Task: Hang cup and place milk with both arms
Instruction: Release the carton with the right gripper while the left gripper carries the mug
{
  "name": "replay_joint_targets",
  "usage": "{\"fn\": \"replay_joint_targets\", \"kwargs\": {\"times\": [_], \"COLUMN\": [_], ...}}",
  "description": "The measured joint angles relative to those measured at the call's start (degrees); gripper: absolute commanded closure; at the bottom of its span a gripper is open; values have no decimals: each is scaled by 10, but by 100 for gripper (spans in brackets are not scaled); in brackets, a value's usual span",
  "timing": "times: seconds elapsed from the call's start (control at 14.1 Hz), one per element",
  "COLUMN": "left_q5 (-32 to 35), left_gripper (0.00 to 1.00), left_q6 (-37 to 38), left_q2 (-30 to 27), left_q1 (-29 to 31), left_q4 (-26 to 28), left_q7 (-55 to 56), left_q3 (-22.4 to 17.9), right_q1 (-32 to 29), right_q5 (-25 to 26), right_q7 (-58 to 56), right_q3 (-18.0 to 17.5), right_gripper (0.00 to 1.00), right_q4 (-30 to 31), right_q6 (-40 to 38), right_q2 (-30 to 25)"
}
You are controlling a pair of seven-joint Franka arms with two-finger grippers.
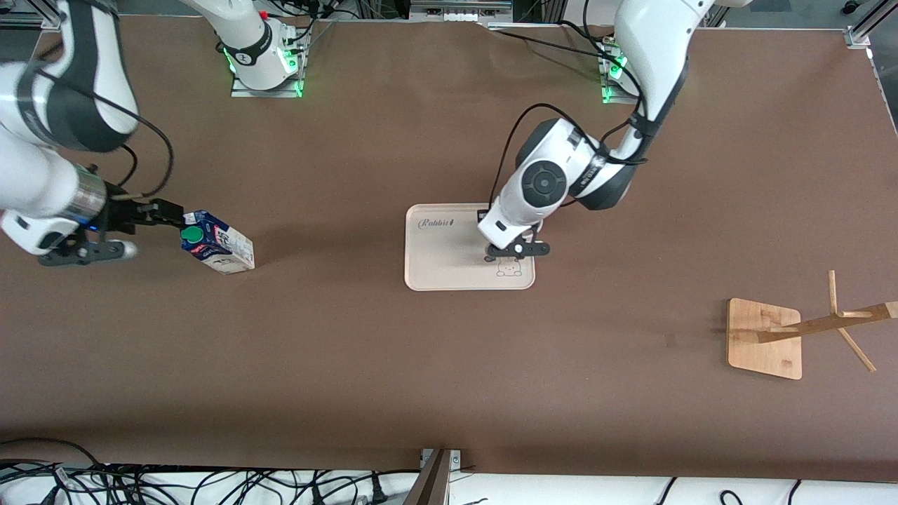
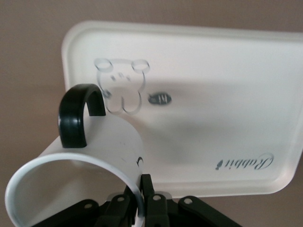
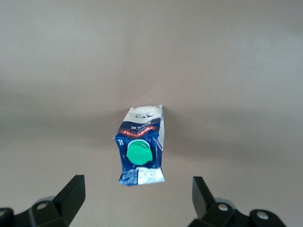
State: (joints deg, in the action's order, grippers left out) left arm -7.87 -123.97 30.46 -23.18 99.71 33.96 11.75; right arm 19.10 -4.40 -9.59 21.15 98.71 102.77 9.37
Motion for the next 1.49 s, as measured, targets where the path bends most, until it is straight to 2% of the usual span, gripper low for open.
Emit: {"fn": "replay_joint_targets", "kwargs": {"times": [0.14,0.28,0.57,0.78,0.92,1.2,1.49], "left_q5": [0,0,0,0,0,0,0], "left_gripper": [100,100,100,100,100,100,100], "left_q6": [22,86,193,258,284,301,304], "left_q2": [-32,-61,-80,-81,-81,-82,-82], "left_q1": [56,125,190,211,217,219,221], "left_q4": [-12,-46,-142,-187,-196,-199,-222], "left_q7": [-54,-130,-226,-270,-299,-363,-435], "left_q3": [-3,-9,-67,-108,-133,-177,-201], "right_q1": [-11,-19,-21,-21,-21,-21,-21], "right_q5": [0,0,1,1,1,16,23], "right_q7": [0,0,-2,-5,-5,-5,-5], "right_q3": [0,0,-3,-3,-4,-6,-6], "right_gripper": [0,0,0,0,0,0,0], "right_q4": [-13,-13,-25,-61,-86,-124,-137], "right_q6": [-8,-15,-75,-121,-131,-133,-133], "right_q2": [-35,-59,-64,-64,-63,-37,-22]}}
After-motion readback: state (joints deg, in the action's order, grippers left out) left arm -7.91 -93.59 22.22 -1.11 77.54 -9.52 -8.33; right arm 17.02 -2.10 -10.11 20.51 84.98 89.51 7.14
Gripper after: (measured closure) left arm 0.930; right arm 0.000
